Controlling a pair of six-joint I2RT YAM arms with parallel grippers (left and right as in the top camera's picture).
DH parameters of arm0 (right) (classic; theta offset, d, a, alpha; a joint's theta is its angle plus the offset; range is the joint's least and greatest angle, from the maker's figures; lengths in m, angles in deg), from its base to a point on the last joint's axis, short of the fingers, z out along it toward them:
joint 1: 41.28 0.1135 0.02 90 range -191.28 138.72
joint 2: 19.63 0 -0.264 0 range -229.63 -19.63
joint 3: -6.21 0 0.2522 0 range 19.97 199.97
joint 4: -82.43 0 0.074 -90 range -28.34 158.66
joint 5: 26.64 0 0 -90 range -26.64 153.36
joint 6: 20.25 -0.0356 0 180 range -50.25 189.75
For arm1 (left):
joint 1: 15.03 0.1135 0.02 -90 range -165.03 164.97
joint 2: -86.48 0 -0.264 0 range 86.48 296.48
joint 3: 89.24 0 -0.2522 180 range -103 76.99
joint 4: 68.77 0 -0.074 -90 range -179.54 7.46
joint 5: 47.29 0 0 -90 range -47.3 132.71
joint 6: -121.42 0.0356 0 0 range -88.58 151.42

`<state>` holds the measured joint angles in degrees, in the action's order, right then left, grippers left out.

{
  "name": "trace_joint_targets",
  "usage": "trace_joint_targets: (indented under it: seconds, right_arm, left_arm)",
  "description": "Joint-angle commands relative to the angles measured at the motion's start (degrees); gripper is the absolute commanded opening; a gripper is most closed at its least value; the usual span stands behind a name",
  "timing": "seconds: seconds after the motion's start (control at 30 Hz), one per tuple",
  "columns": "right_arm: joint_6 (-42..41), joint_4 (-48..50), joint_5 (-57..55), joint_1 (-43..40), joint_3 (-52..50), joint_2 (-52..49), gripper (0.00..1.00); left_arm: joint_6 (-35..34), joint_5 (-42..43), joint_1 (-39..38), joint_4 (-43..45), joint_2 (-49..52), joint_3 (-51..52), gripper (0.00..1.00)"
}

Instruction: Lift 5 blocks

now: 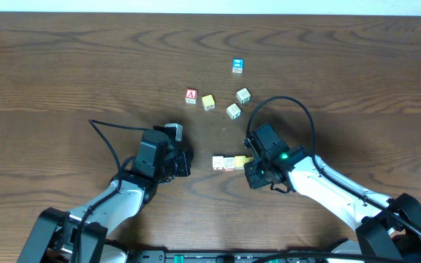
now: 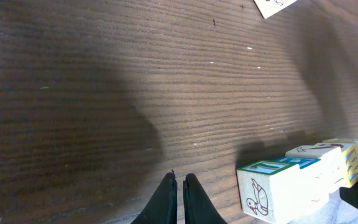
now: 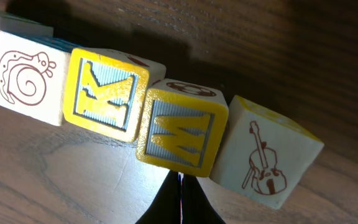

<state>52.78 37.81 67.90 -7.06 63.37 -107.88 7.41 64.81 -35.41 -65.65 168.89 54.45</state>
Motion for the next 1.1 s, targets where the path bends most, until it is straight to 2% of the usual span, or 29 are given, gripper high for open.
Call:
trace_joint_targets:
  seconds: [0.0, 1.07]
  right_arm:
    - [-0.11, 0.61, 0.50, 0.39, -0.13, -0.26, 0.01]
    - [0.70, -0.79, 2.16, 0.39, -0.13, -0.26, 0.01]
  left_arm:
    - [0.31, -0.74, -0.22, -0.09, 0.22, -1.14, 0.08]
    - [0.31, -0.74, -0.22, -0.52, 0.22, -1.14, 0.07]
